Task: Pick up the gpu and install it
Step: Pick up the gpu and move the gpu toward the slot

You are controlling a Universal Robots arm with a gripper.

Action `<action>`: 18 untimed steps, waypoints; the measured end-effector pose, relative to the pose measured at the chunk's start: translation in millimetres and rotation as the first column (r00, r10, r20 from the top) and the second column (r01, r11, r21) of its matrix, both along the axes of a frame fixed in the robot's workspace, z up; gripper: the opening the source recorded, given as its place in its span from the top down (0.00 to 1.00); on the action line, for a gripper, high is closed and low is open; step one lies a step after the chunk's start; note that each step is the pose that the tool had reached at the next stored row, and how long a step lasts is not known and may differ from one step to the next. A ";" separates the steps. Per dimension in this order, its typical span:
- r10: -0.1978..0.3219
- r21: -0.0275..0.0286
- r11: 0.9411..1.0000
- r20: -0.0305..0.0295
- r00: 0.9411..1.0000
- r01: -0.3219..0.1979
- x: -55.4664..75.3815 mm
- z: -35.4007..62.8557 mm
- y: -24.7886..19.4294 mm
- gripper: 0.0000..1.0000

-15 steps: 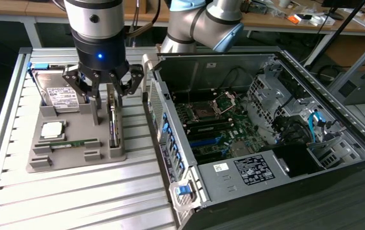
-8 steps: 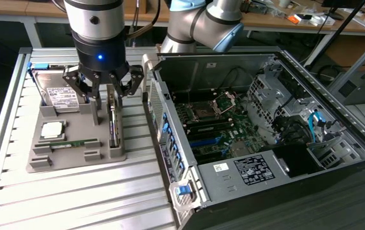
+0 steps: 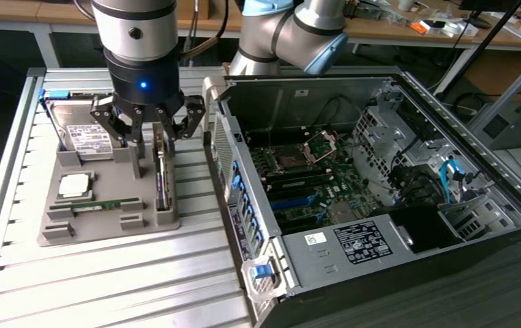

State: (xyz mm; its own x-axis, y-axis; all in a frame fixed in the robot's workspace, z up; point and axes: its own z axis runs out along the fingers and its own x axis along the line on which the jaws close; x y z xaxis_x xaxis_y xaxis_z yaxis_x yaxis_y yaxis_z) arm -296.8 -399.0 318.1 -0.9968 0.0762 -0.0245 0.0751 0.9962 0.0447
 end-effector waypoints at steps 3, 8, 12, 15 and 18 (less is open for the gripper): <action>0.000 0.000 1.000 0.000 1.000 0.000 0.1 -3.7 0.1 0.52; 0.000 0.000 1.000 0.000 1.000 0.000 1.2 -10.2 0.0 0.52; 0.000 0.000 1.000 0.000 1.000 0.000 3.4 -13.0 2.0 0.52; 0.000 0.000 1.000 0.000 1.000 0.000 5.0 -14.5 5.8 0.52; 0.000 0.000 1.000 0.000 1.000 0.000 5.3 -16.3 9.3 0.52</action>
State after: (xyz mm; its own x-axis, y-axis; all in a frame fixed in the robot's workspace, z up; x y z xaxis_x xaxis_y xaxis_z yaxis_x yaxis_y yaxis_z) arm -291.6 -389.7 301.8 -0.9968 0.0761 -0.0244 0.0750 0.9962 0.0445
